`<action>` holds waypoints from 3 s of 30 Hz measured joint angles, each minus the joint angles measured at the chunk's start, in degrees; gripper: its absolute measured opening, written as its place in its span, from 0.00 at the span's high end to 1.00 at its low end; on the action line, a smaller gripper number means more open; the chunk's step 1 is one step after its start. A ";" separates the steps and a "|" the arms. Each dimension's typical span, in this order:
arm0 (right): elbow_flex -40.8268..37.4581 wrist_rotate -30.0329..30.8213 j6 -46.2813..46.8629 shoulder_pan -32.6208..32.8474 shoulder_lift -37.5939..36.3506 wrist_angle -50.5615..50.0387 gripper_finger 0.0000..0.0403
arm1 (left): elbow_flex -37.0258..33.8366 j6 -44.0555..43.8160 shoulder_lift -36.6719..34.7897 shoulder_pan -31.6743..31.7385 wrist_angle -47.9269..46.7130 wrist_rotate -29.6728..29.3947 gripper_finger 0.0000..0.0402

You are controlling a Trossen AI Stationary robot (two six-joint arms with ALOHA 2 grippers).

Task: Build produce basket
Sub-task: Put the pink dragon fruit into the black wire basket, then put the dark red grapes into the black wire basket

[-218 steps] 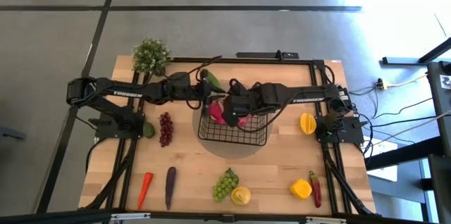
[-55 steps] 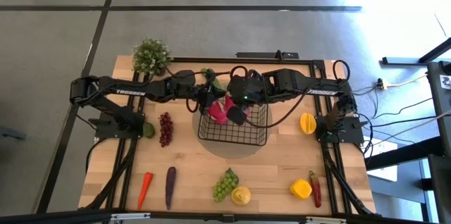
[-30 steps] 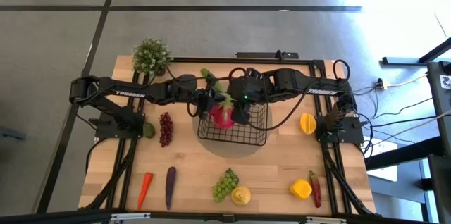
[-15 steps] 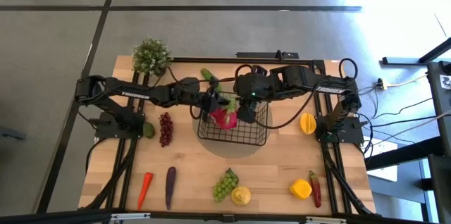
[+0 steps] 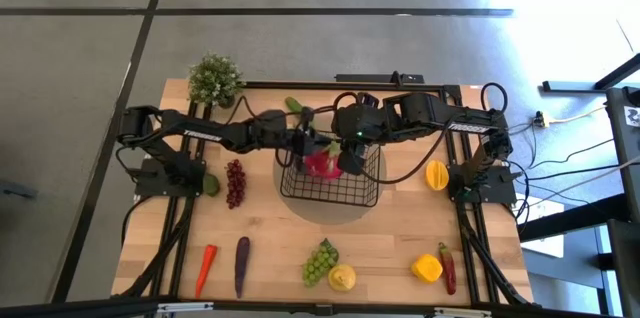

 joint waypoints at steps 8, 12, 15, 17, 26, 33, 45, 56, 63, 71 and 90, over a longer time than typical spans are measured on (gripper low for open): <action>0.00 -0.05 -0.01 0.00 0.00 -0.01 0.63 | 0.07 -2.41 0.73 0.10 2.57 -1.00 1.00; 0.00 -0.08 0.00 0.00 0.00 -0.02 0.63 | 0.11 -3.60 3.59 0.10 2.44 -0.91 1.00; 0.00 -0.08 -0.01 0.00 0.00 -0.04 0.63 | 0.07 -3.62 5.76 0.10 2.33 -0.99 1.00; 0.00 -0.08 -0.02 0.00 0.00 -0.04 0.63 | 0.07 -3.40 6.33 0.07 2.58 -1.99 1.00; 0.00 -0.08 0.17 0.00 0.00 -0.04 0.63 | 0.07 -3.23 6.36 1.30 2.25 -6.24 1.00; 0.00 -0.08 0.23 0.00 0.00 -0.04 0.63 | 0.07 -3.21 6.36 1.61 2.22 -6.81 0.95; 0.00 -0.08 0.28 -0.01 0.00 -0.04 0.63 | 0.07 -3.18 6.36 2.50 2.46 -11.61 0.82; 0.00 -0.10 0.44 -0.02 0.00 -0.85 0.63 | -0.02 -2.93 5.37 3.32 2.90 -15.90 0.82; 0.00 -0.10 0.35 -0.01 0.00 -0.92 0.63 | 0.00 4.39 3.35 1.84 2.15 -15.71 0.82; 0.00 -0.12 3.12 -1.14 0.00 -4.12 0.63 | 0.02 5.49 1.72 1.82 2.13 -17.02 0.82; 0.00 -0.10 2.80 -13.11 -3.24 -12.49 0.63 | 0.02 -19.66 -20.71 1.87 -28.19 -27.34 0.82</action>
